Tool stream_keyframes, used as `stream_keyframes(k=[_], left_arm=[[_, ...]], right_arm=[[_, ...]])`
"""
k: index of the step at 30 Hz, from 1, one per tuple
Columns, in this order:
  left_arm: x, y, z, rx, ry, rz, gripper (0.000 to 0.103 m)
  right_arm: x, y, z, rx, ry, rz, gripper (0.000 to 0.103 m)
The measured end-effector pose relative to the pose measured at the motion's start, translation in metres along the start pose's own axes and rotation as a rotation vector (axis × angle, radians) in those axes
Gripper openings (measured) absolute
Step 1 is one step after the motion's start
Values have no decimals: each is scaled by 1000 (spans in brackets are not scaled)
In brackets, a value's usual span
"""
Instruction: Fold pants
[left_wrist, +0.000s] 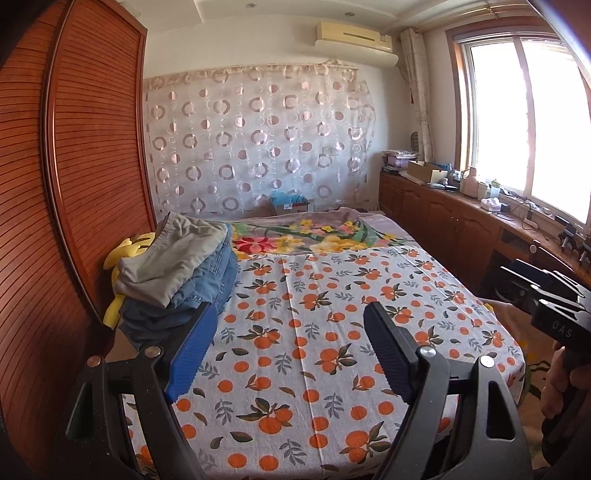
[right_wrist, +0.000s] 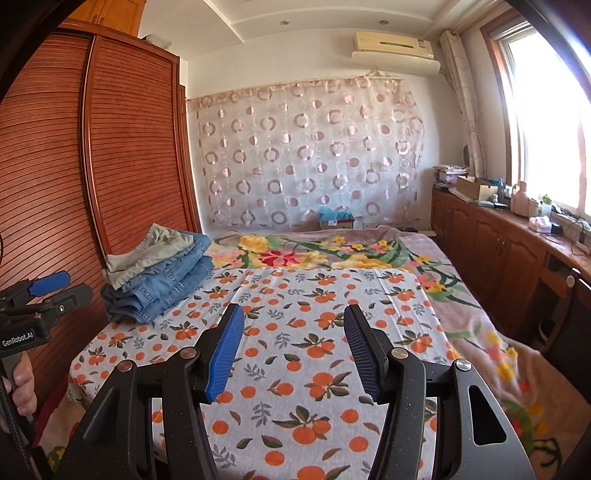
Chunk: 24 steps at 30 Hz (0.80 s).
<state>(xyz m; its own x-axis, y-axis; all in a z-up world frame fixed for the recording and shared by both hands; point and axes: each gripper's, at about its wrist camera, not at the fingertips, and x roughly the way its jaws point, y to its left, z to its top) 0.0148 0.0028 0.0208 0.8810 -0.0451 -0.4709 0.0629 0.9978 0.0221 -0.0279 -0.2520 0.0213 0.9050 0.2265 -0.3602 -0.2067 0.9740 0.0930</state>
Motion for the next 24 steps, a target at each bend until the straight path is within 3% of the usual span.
stream_keyframes(k=[24], left_arm=[[10, 1, -23, -21, 10, 14, 82]], right_arm=[[18, -4, -16, 10, 25, -10, 58]])
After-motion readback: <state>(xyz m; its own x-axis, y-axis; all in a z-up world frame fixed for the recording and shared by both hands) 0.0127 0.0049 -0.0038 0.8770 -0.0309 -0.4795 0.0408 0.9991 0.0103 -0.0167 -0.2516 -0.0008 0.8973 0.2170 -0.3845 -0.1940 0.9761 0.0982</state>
